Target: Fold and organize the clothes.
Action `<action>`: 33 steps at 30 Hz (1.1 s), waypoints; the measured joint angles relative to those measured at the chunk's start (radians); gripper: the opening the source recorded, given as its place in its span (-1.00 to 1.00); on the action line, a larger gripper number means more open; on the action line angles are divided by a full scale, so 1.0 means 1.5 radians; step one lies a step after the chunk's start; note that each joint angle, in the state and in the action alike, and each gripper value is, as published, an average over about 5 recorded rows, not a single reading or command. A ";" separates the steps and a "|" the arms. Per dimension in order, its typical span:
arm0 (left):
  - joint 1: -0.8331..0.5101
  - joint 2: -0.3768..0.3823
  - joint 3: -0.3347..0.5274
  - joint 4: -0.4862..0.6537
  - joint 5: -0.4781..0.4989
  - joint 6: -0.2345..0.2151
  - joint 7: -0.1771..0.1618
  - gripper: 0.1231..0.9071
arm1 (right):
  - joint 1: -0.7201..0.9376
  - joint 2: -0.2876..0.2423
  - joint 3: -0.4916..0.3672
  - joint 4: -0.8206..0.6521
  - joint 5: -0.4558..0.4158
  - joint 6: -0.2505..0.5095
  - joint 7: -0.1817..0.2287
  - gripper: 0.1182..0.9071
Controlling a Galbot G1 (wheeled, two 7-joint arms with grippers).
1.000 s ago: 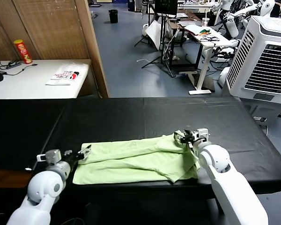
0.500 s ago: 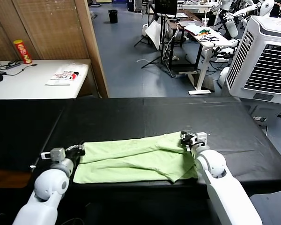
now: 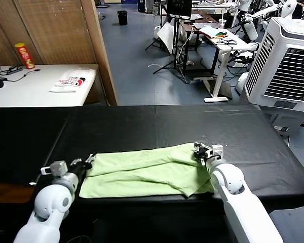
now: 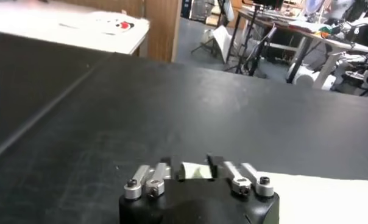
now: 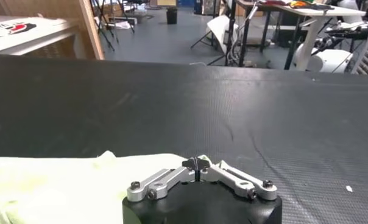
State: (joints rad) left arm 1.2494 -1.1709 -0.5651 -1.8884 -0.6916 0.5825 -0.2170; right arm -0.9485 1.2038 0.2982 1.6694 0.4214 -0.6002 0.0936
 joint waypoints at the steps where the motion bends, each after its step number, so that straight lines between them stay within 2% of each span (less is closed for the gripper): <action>1: 0.000 -0.001 0.000 0.001 0.000 0.000 0.000 0.60 | 0.000 0.000 0.000 0.000 0.000 0.000 0.000 -0.98; 4: -0.003 -0.004 0.000 0.005 0.000 -0.001 -0.001 0.43 | 0.000 0.001 0.000 0.000 -0.001 0.000 0.000 -0.98; 8: -0.008 -0.007 0.002 0.012 0.002 -0.002 -0.001 -0.07 | 0.000 0.003 0.001 -0.001 -0.001 0.001 0.000 -0.98; 13: -0.017 -0.011 0.006 0.022 0.028 -0.012 -0.001 -0.82 | -0.001 0.005 0.005 -0.002 -0.004 0.011 0.009 -0.98; 16: -0.025 -0.012 0.012 0.031 0.062 -0.026 0.001 -1.00 | -0.001 0.009 0.006 -0.005 -0.010 0.022 0.017 -0.98; 22: -0.040 -0.011 0.018 0.047 0.103 -0.044 0.022 -0.99 | -0.002 0.020 0.008 -0.005 -0.013 0.028 0.019 -0.98; 27: -0.041 -0.005 0.017 0.047 0.122 -0.055 0.043 -0.93 | -0.009 0.017 0.013 0.006 -0.009 0.026 0.001 -0.90; 29: -0.039 -0.001 0.016 0.045 0.128 -0.060 0.046 -0.80 | -0.014 0.012 0.016 0.015 -0.008 0.026 -0.005 -0.71; 33: -0.032 0.007 0.010 0.037 0.128 -0.062 0.046 -0.24 | -0.028 -0.001 0.026 0.038 -0.004 0.025 -0.014 -0.19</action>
State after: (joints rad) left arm 1.2013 -1.1597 -0.5509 -1.8325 -0.4997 0.4896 -0.1476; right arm -0.9904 1.2023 0.3375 1.7267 0.4153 -0.5622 0.0725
